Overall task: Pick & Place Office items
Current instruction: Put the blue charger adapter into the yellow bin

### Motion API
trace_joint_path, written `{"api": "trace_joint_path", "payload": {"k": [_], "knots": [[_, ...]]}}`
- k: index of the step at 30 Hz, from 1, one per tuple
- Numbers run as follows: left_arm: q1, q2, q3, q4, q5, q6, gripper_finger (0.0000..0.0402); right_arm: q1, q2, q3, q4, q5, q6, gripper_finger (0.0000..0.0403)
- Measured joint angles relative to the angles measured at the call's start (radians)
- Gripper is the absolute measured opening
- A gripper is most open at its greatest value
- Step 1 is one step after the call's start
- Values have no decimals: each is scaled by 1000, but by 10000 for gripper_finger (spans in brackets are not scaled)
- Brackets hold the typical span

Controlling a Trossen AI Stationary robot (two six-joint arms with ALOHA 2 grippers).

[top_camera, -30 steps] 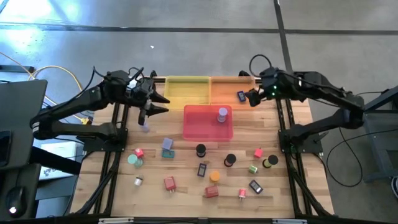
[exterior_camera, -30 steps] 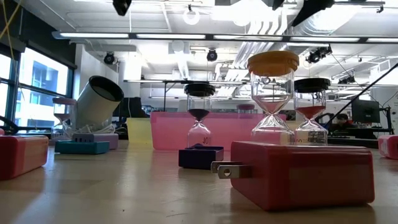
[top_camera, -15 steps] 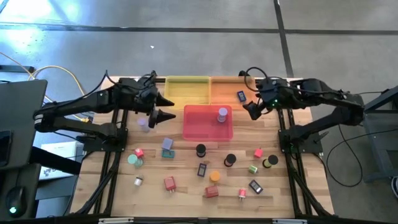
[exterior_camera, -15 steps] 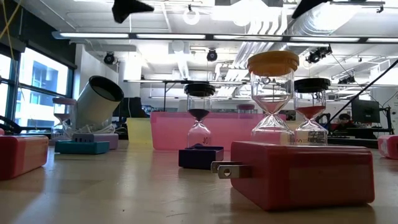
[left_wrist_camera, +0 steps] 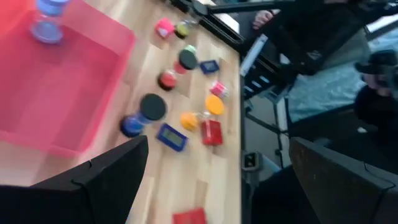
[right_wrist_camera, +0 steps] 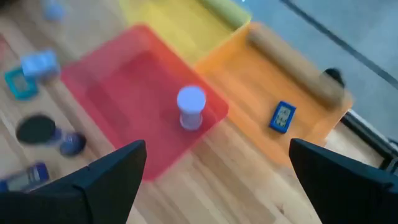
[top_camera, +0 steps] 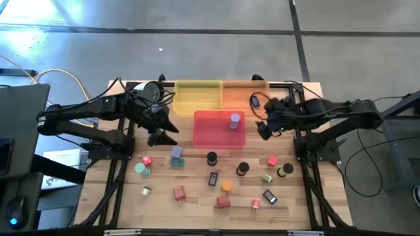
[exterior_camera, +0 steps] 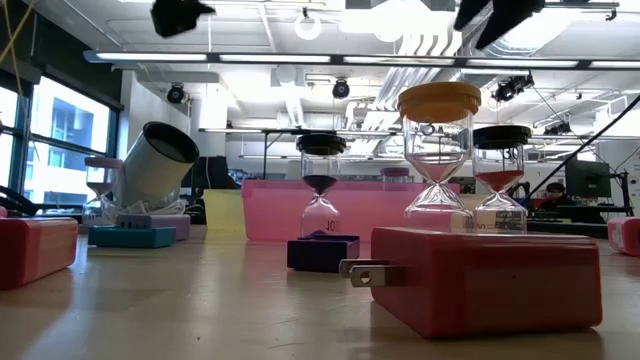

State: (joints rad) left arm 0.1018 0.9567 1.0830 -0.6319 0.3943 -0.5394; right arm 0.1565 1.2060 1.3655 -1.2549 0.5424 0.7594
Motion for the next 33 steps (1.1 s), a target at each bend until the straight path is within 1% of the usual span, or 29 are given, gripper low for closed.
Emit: {"api": "trace_joint_path", "payload": {"k": [3,5,8,10,12,14,19,21,23,27,30,33], "knots": [[-82,41,102,-131,-77,-7,381,40,0,-34,22,-80,0,385],[-151,86,202,-246,-172,-8,381,67,0,-46,39,-100,6,385],[-251,184,368,-437,-334,-9,381,110,0,-47,47,-101,12,385],[-304,258,478,-545,-423,-33,381,136,-1,-47,51,-99,30,385],[-339,331,568,-637,-495,-90,381,157,-1,-47,57,-100,33,385],[-352,392,628,-705,-537,-168,381,174,-1,-47,57,-98,33,385],[-333,490,641,-844,-535,-483,381,203,-1,-47,79,-85,34,385],[-325,520,641,-900,-531,-554,381,212,-1,-47,90,-70,35,385],[-319,553,641,-907,-531,-565,381,220,-1,-47,95,-70,35,385],[-323,620,641,-898,-528,-510,381,242,-1,-47,93,-70,52,385],[-337,675,641,-899,-523,-508,381,254,-1,-47,93,-51,56,385],[-347,729,641,-898,-471,-459,381,259,-1,-47,93,-36,56,385]]}}
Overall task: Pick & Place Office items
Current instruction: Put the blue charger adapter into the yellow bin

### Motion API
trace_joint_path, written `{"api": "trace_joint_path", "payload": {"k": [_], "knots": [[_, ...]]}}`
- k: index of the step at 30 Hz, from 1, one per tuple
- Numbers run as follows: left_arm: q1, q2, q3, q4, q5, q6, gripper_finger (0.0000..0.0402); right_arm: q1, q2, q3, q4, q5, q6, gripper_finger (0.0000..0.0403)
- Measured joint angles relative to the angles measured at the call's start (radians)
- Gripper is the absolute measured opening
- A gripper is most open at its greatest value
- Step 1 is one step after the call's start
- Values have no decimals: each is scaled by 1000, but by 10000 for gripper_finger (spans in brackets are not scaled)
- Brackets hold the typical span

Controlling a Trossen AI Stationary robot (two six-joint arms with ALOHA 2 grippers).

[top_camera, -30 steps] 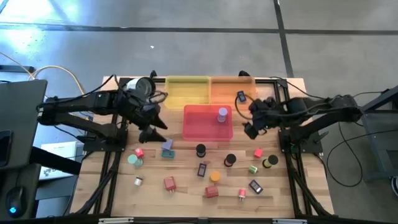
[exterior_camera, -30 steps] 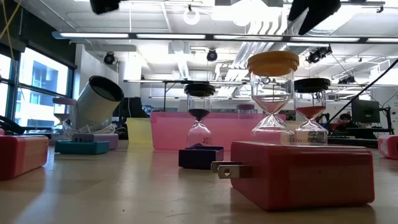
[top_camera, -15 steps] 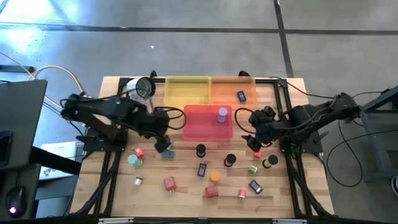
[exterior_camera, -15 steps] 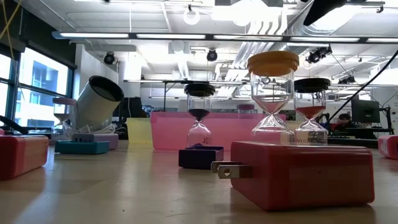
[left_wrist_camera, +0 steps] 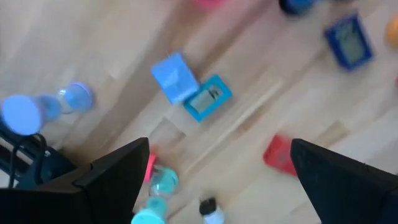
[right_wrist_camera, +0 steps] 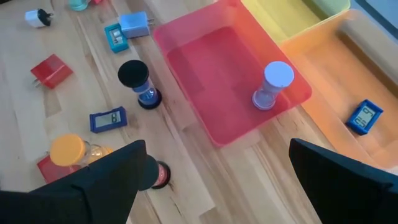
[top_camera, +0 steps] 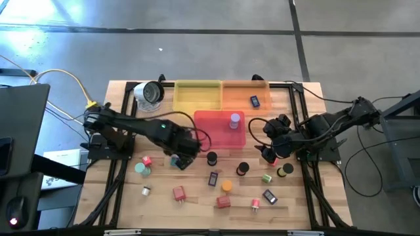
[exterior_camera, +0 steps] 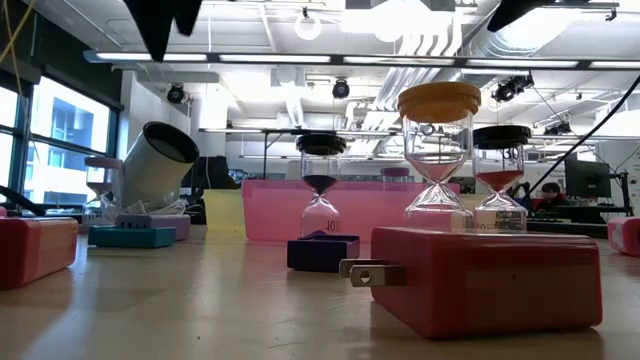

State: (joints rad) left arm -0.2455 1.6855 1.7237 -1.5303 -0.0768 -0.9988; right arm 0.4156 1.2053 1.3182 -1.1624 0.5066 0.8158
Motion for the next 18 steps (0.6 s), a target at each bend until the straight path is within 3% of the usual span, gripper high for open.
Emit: {"api": "trace_joint_path", "payload": {"k": [6,12,18], "knots": [[19,31,-13,-6,-49,37,381,-1,0,0,-1,0,21,385],[91,-2,-117,39,-56,40,381,-1,0,-2,0,-10,27,385],[128,-18,-287,213,63,43,381,12,0,-7,-1,-15,30,385]]}}
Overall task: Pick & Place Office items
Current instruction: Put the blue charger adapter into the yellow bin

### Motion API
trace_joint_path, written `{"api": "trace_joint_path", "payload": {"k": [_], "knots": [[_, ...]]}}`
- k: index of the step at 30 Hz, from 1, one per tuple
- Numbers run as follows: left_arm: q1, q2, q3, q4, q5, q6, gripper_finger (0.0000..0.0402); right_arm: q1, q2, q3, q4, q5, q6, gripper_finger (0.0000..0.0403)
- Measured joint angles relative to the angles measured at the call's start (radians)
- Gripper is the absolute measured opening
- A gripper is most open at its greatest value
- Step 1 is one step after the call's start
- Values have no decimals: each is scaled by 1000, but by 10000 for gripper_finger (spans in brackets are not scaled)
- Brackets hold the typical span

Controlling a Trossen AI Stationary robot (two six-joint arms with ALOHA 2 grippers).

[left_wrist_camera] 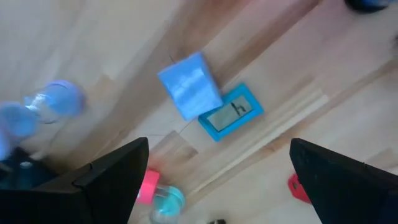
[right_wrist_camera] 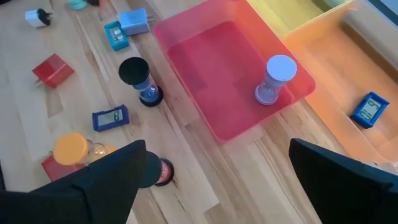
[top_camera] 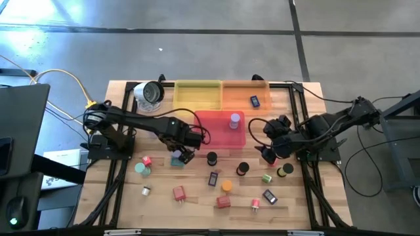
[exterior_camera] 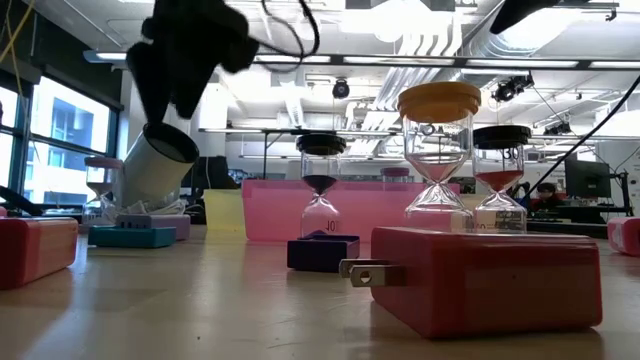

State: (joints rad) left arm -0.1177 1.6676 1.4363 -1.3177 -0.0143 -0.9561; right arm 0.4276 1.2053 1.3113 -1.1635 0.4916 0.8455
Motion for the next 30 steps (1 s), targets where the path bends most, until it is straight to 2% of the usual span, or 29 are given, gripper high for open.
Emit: {"api": "trace_joint_path", "payload": {"k": [5,11,20,24,30], "knots": [[25,0,-101,103,12,-15,381,23,0,0,0,1,-1,385],[65,-1,-163,175,27,-68,381,24,0,0,0,5,-3,385],[73,-1,-211,196,32,-141,381,24,0,0,1,5,-4,385],[73,-1,-226,216,85,-85,381,24,0,0,1,8,-5,385],[73,-1,-227,225,88,-69,381,24,0,0,1,46,-11,385]]}}
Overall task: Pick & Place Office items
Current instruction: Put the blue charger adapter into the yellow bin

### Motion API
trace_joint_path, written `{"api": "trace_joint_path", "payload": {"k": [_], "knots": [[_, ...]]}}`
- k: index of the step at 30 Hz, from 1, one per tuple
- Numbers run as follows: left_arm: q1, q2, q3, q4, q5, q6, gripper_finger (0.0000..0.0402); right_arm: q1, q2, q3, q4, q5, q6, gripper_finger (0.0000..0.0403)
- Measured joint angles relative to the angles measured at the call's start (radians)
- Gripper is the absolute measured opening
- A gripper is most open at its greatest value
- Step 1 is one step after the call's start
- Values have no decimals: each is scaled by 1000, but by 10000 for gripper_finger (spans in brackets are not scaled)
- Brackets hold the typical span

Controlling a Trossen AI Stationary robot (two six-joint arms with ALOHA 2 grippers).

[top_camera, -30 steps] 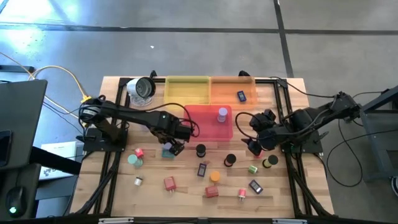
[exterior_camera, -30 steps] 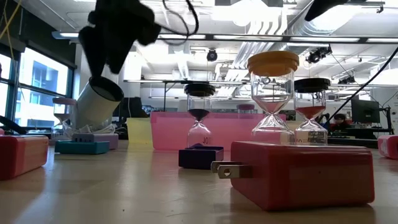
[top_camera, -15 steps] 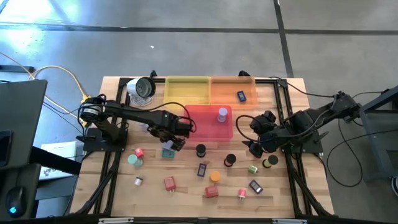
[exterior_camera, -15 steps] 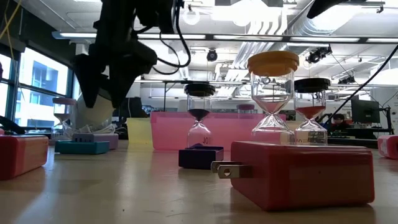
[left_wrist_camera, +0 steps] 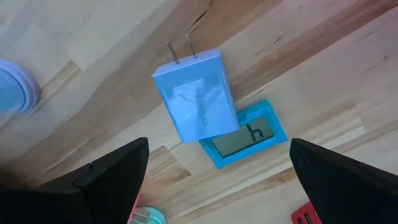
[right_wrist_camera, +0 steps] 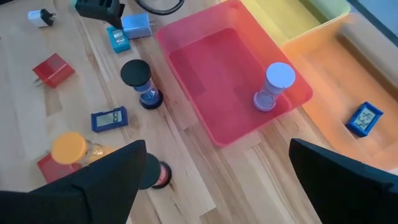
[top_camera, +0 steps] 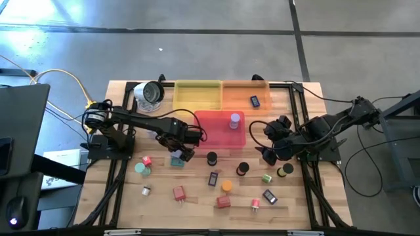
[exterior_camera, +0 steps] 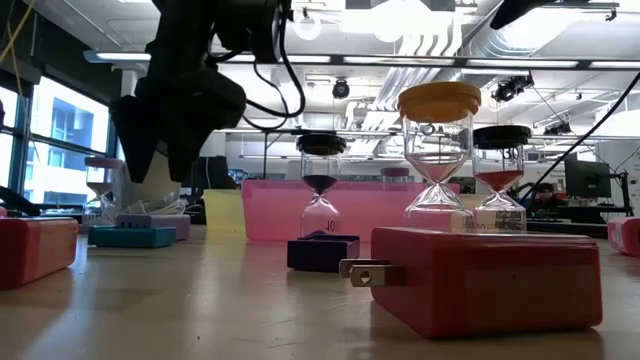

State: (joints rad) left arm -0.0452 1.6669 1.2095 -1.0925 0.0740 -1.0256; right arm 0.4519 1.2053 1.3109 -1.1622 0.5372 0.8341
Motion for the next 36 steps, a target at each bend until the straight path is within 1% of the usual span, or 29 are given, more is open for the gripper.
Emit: {"api": "trace_joint_path", "payload": {"k": [5,9,12,25,32,36], "knots": [[0,0,0,5,-32,-42,381,0,0,0,0,6,4,385],[-3,0,0,6,-32,-86,381,0,0,0,1,6,8,385],[-3,0,0,5,-50,-89,381,0,0,0,1,6,10,385],[-6,0,0,6,-54,-90,381,0,0,0,2,6,11,385],[-6,0,0,30,-106,-91,381,0,0,0,2,7,-1,385],[-15,1,0,32,-106,-150,381,0,0,0,2,11,-3,385]]}}
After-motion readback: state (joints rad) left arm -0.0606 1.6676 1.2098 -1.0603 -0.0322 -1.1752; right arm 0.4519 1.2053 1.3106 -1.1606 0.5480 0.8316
